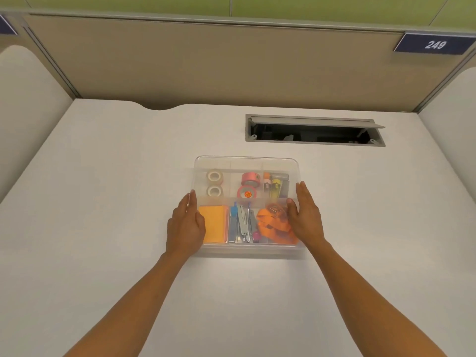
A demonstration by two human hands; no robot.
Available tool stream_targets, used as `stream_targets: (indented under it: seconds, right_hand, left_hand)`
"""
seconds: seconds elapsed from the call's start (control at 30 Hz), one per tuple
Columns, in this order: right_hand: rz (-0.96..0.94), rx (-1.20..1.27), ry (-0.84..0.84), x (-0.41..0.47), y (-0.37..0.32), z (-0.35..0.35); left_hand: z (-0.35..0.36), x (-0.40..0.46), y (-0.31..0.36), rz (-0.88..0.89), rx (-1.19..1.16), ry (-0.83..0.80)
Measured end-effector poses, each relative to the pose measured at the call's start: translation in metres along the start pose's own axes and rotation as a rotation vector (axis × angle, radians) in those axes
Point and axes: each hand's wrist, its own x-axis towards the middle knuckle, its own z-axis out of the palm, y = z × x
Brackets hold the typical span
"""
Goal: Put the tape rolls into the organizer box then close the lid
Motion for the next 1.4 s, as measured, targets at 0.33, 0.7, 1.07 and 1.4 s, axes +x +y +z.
stream_targets:
  seconds: [0.33,0.7,1.07,1.4]
  right_hand:
    - [-0.010,-0.128,-0.055,0.033,0.005,-0.002]
    - [-0.074,-0.249,-0.113,0.070,0.000,0.014]
    - [-0.038,-0.197,-0.109,0.070,-0.003,0.015]
    - [0.002,-0.132,-0.035,0.063,-0.005,0.010]
  left_hand:
    - [-0.009,0.039,0.007,0.119,0.074,-0.038]
    - [-0.005,0.100,0.012,0.168,0.190,-0.080]
    - [0.002,0.106,0.009,0.204,0.210,-0.021]
    - [0.002,0.104,0.008,0.179,0.187,-0.008]
